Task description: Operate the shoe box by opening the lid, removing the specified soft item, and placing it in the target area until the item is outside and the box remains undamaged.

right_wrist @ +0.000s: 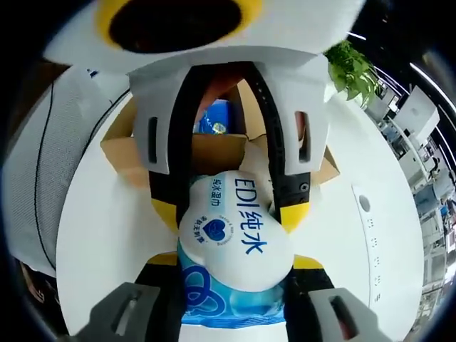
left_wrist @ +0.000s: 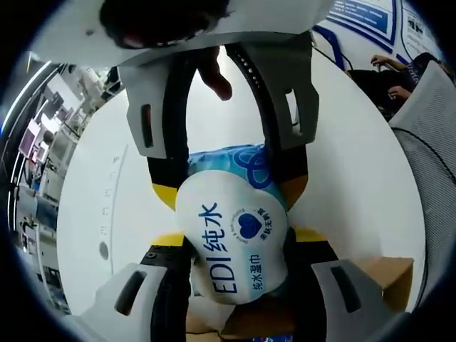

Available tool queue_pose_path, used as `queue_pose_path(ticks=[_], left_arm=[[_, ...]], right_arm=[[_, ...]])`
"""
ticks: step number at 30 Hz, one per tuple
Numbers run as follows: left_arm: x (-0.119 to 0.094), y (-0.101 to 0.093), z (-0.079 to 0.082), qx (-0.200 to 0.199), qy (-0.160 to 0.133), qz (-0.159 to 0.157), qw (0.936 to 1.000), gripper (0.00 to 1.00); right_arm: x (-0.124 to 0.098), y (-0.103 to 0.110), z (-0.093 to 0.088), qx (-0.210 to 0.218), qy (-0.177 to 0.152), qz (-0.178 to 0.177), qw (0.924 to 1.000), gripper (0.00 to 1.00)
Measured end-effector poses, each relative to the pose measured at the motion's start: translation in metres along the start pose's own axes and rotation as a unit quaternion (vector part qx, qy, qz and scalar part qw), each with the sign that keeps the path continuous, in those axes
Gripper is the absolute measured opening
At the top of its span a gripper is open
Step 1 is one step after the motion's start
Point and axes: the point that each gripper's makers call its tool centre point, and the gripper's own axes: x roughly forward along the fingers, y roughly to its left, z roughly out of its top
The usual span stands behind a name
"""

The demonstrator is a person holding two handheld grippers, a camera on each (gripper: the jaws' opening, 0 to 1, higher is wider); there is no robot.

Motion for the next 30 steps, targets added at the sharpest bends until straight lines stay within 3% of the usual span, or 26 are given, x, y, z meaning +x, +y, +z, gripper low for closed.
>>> queue_pose_path(ticks=[30], left_arm=[[-0.0003,0.0025,0.0033,0.003,0.004,-0.003,1.0,0.53]], right_arm=[[-0.0009,0.0045,-0.0042,0.003,0.022,-0.004,0.9997,0.54]])
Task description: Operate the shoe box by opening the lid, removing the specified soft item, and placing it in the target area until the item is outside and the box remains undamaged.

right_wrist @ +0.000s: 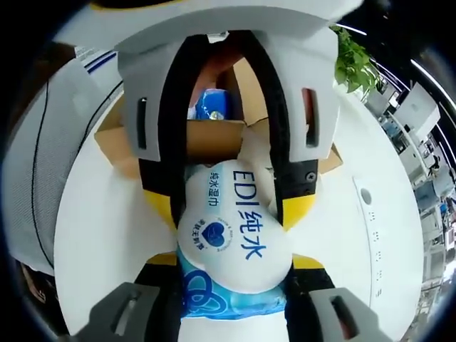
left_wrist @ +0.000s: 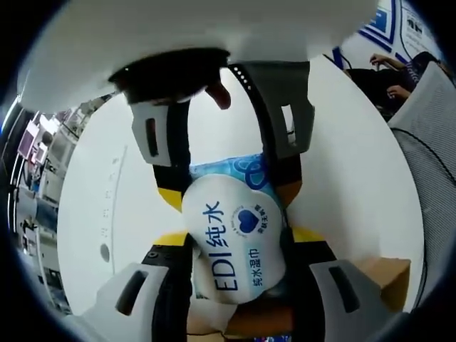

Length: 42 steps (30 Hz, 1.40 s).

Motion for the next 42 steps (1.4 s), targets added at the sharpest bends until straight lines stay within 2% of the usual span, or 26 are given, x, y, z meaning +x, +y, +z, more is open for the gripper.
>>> queue_pose_path(ticks=[14,18,23,27,31,34,38,42], left_arm=[[-0.001,0.007,0.006,-0.008,-0.011,0.001,0.9999,0.51],[-0.006,0.008,0.011,-0.009,-0.018,0.002,0.9998,0.51],[-0.013,0.009,0.013,-0.005,-0.023,0.01,0.9997,0.54],[-0.026,0.011,0.019,-0.017,-0.04,0.022,0.9988,0.55],[-0.036,0.016,0.018,-0.023,-0.046,0.033,0.9982,0.56],[-0.05,0.022,0.019,-0.05,-0.064,0.046,0.9957,0.56],[-0.068,0.028,0.014,-0.078,-0.08,0.058,0.9921,0.58],[-0.079,0.033,0.007,-0.102,-0.093,0.073,0.9877,0.6]], right_arm=[[-0.004,-0.004,-0.003,0.005,0.011,-0.01,0.9999,0.53],[-0.009,-0.004,0.005,0.021,-0.004,-0.013,0.9997,0.52],[-0.013,-0.004,0.011,0.021,-0.01,-0.023,0.9995,0.5],[-0.019,-0.007,0.015,0.031,-0.016,-0.033,0.9988,0.51],[-0.028,-0.011,0.018,0.057,-0.026,-0.045,0.997,0.58],[-0.037,-0.011,0.02,0.069,-0.033,-0.054,0.9956,0.58],[-0.045,-0.015,0.022,0.098,-0.052,-0.069,0.9915,0.59],[-0.054,-0.018,0.028,0.139,-0.079,-0.088,0.9832,0.61]])
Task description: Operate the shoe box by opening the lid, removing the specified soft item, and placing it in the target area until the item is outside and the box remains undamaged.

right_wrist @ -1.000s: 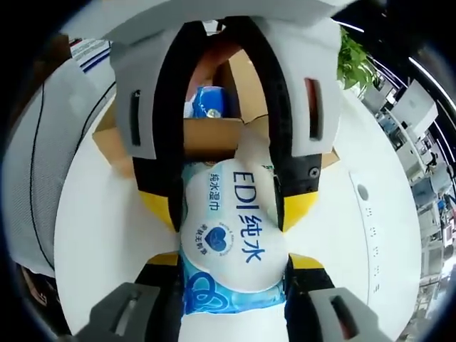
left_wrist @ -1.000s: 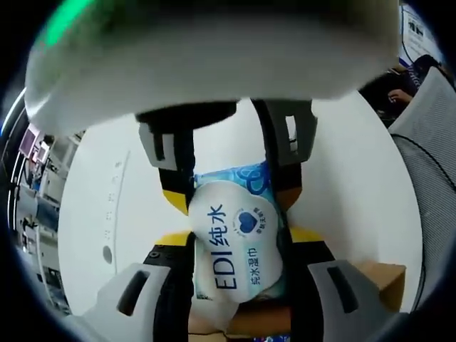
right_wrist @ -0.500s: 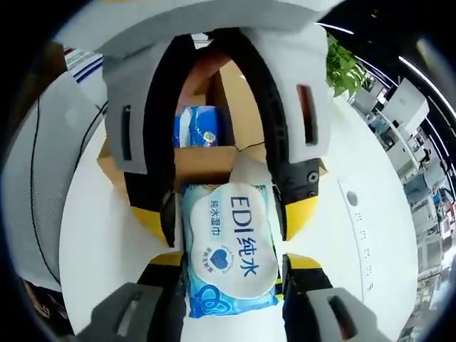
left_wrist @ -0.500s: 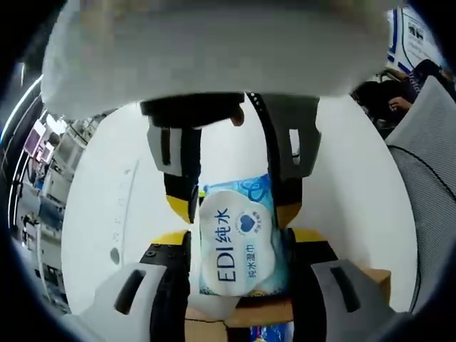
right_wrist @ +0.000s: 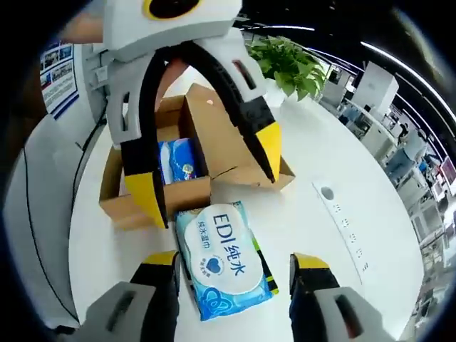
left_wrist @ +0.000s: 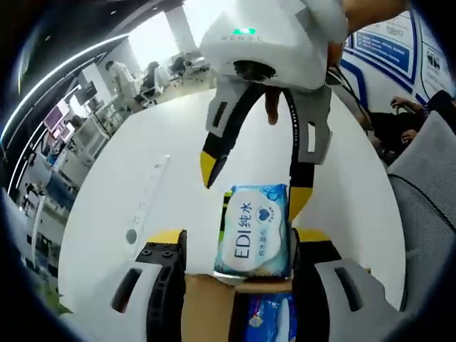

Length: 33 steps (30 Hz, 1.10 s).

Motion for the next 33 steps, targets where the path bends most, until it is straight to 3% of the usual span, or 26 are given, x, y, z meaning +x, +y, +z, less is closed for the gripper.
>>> queue_pose_path(ticks=[3,7,16,22,32,33], left_arm=[[-0.016,0.002,-0.001,-0.021,-0.013,0.016,0.9996,0.6],[-0.033,0.006,-0.003,-0.048,-0.029,0.032,0.9979,0.61],[-0.074,0.009,-0.007,-0.088,-0.055,0.061,0.9927,0.63],[-0.097,0.018,-0.02,-0.129,-0.068,0.093,0.9849,0.64],[-0.132,0.023,-0.038,-0.177,-0.089,0.124,0.9724,0.65],[-0.137,0.024,-0.039,-0.189,-0.098,0.128,0.9686,0.65]], right_arm=[[-0.008,0.002,0.014,0.031,-0.039,-0.011,0.9987,0.61],[-0.013,0.004,0.016,0.044,-0.046,-0.019,0.9978,0.62],[-0.029,0.005,0.035,0.098,-0.099,-0.035,0.9896,0.65],[-0.04,0.007,0.046,0.146,-0.141,-0.044,0.9782,0.65],[-0.043,0.026,0.045,0.174,-0.153,-0.045,0.9716,0.7],[-0.045,0.027,0.046,0.179,-0.157,-0.046,0.9701,0.7]])
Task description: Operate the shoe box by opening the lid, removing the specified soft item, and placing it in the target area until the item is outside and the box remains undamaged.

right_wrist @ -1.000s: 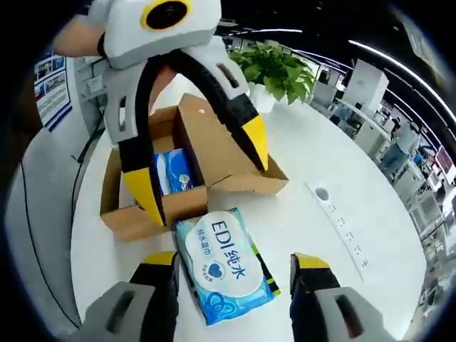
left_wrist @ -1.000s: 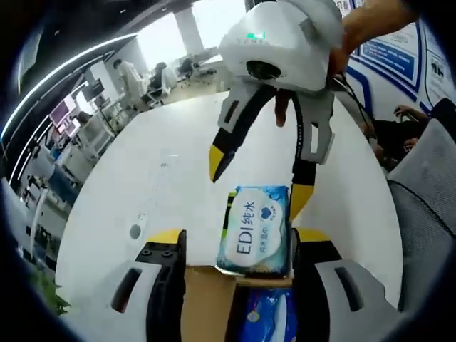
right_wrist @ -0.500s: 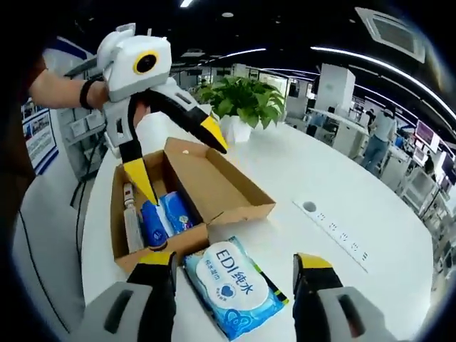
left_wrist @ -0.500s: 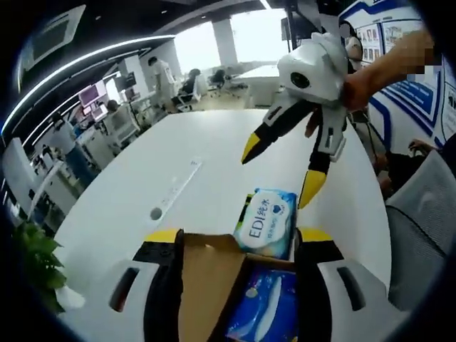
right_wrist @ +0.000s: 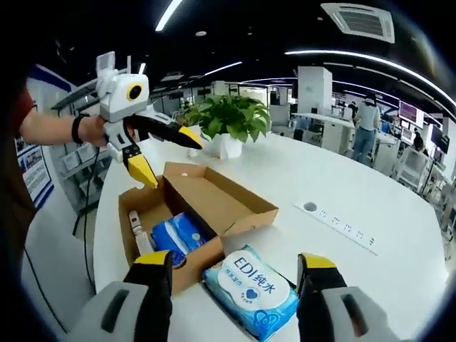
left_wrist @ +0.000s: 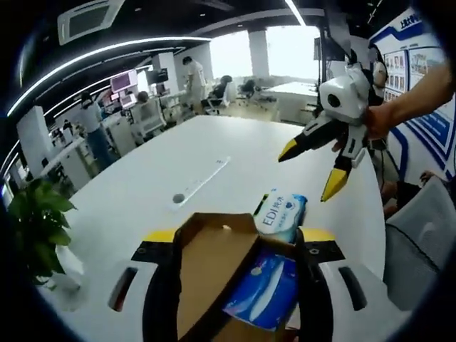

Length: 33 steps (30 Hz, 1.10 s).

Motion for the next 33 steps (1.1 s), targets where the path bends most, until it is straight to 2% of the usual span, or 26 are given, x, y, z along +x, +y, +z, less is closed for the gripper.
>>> queue_pose_path(ticks=[2,5,8,12,20,23,33], left_arm=[[-0.006,0.002,0.001,-0.012,-0.008,0.002,0.9999,0.65],[-0.016,0.006,-0.004,-0.009,-0.007,0.011,0.9999,0.66],[-0.025,0.01,-0.017,-0.019,-0.003,0.02,0.9996,0.66],[-0.038,0.015,-0.024,-0.043,-0.016,0.035,0.9983,0.67],[-0.063,0.022,-0.049,-0.069,-0.018,0.055,0.996,0.68],[-0.071,0.022,-0.054,-0.075,-0.019,0.058,0.9953,0.68],[-0.086,0.016,-0.067,-0.079,-0.02,0.063,0.9947,0.68]], right_arm=[[-0.004,0.002,0.001,0.007,-0.005,-0.003,1.0,0.71],[-0.008,0.004,-0.002,0.013,-0.008,-0.007,0.9999,0.71],[-0.011,0.007,-0.006,0.025,-0.009,-0.01,0.9996,0.71],[-0.016,0.014,-0.009,0.051,-0.028,-0.017,0.9982,0.71],[-0.016,0.027,-0.019,0.077,-0.034,-0.023,0.9962,0.71],[-0.014,0.026,-0.025,0.085,-0.033,-0.027,0.9955,0.71],[-0.013,0.034,-0.017,0.094,-0.049,-0.035,0.9937,0.72]])
